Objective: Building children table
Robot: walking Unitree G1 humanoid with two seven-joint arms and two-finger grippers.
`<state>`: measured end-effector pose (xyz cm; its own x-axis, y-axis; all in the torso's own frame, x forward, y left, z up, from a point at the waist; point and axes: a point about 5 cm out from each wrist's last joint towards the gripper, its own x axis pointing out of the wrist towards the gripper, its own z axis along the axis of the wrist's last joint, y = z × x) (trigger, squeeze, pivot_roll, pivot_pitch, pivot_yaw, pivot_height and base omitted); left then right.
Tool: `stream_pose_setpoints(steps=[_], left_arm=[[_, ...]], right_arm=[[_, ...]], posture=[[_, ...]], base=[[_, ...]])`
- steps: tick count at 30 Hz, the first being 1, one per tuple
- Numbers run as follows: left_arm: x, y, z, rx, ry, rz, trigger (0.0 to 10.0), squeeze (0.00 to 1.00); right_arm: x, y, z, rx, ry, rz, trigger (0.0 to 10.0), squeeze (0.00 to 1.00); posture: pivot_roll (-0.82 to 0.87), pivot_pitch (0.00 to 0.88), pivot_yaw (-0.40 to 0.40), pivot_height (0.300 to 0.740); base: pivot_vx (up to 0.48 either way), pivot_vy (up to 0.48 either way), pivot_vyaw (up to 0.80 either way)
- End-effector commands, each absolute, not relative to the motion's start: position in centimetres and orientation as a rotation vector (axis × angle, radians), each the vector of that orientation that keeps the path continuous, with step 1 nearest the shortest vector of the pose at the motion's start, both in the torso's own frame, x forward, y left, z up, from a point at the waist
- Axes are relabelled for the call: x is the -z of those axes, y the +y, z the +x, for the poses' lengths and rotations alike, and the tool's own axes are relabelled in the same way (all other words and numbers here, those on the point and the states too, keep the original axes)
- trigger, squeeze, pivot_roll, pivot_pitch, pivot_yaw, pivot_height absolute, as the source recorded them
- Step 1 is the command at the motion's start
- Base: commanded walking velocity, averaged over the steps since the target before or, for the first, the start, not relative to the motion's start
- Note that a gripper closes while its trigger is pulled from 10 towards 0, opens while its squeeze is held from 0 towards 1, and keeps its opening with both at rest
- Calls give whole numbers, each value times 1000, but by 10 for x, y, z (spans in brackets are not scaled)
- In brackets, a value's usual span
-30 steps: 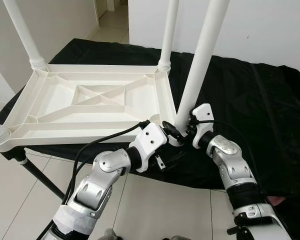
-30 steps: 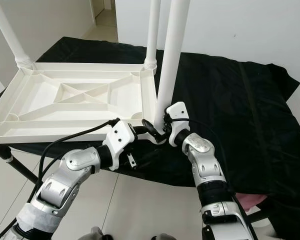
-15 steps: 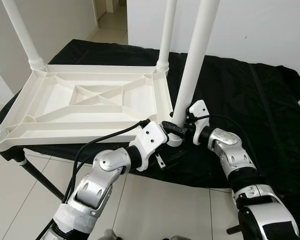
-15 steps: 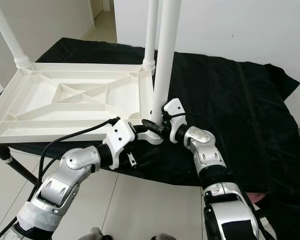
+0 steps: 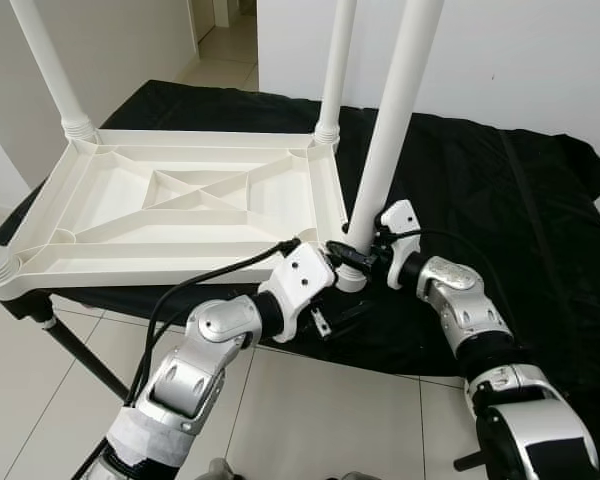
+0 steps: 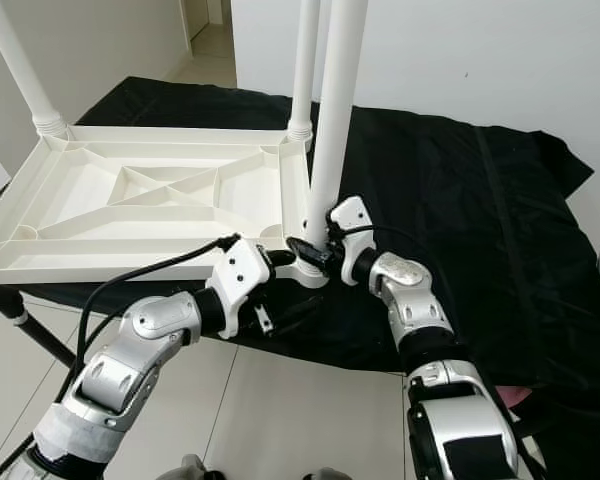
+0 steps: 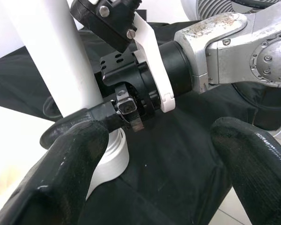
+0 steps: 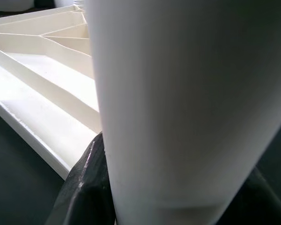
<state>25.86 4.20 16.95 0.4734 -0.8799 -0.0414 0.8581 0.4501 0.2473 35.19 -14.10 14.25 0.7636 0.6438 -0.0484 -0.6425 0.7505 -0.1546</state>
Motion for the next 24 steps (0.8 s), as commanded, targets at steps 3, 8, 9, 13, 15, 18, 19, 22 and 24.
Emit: stream_pose_setpoints(steps=[3, 8, 9, 13, 15, 18, 19, 22, 24], left_arm=[[-167, 43, 259, 1031, -96, 251, 10000, 0], [-166, 42, 257, 1037, -93, 250, 10000, 0], [-166, 42, 257, 1037, -93, 249, 10000, 0], [-165, 42, 257, 1040, -90, 247, 10000, 0], [-165, 41, 257, 1040, -90, 247, 10000, 0], [-166, 42, 257, 1035, -91, 245, 10000, 0], [-166, 42, 257, 1035, -91, 245, 10000, 0], [-165, 42, 257, 1034, -90, 245, 10000, 0], [-165, 42, 257, 1033, -90, 245, 10000, 0]], right_arm=[[-132, -148, 348, -525, 32, -108, 10000, 0], [-133, -148, 341, -332, 17, -52, 10000, 0], [-133, -147, 338, -300, 13, -48, 10000, 0], [-133, -137, 323, -88, -39, -37, 10000, 0], [-134, -134, 318, -6, -48, -30, 10000, 0], [-133, -128, 311, 75, -36, 2, 10000, 0], [-133, -128, 311, 75, -36, 2, 10000, 0], [-134, -129, 312, 69, -28, 9, 10000, 0], [-135, -130, 312, 63, -29, 10, 10000, 0]], posture=[[-53, 17, -6, 740], [-55, 20, -5, 740], [-56, 24, -6, 740], [-56, 27, -7, 740], [-55, 28, -10, 740], [-55, 28, -10, 740], [-55, 28, -10, 740], [-56, 29, -7, 740], [-56, 29, -7, 740]], base=[[0, 0, 0], [0, 0, 0], [0, 0, 0], [0, 0, 0], [0, 0, 0], [0, 0, 0], [0, 0, 0], [0, 0, 0], [0, 0, 0]])
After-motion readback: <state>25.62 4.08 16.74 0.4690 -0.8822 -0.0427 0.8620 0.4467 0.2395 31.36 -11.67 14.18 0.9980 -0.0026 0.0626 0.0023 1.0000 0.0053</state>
